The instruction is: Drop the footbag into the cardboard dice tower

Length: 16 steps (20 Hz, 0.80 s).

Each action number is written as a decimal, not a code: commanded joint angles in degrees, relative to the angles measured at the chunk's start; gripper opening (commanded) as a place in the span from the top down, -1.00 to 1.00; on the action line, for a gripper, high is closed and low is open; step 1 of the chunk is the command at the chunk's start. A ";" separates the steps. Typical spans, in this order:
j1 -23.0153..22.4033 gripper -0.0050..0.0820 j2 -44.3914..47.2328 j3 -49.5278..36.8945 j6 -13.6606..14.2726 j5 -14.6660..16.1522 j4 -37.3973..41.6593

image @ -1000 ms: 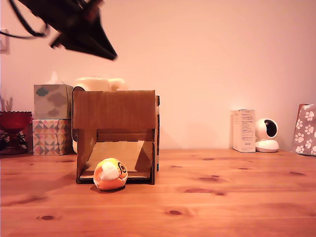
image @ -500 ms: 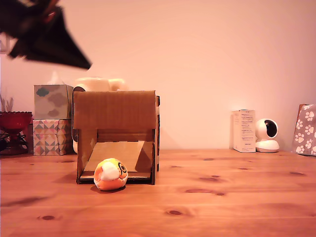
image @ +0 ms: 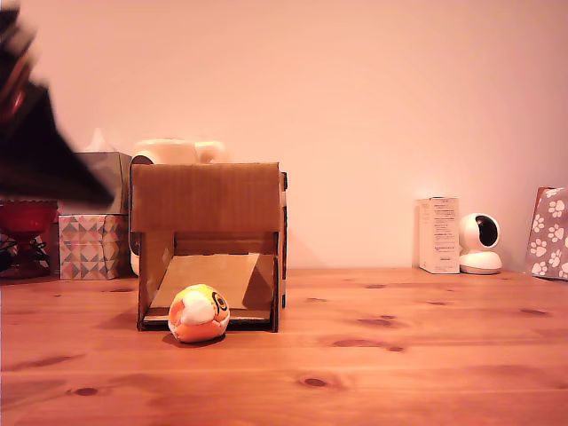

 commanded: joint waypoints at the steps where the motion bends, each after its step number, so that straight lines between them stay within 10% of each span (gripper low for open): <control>1: -0.31 0.94 1.42 -0.39 2.23 0.02 1.29; 16: -3.96 0.93 21.53 -0.39 2.73 -0.04 22.47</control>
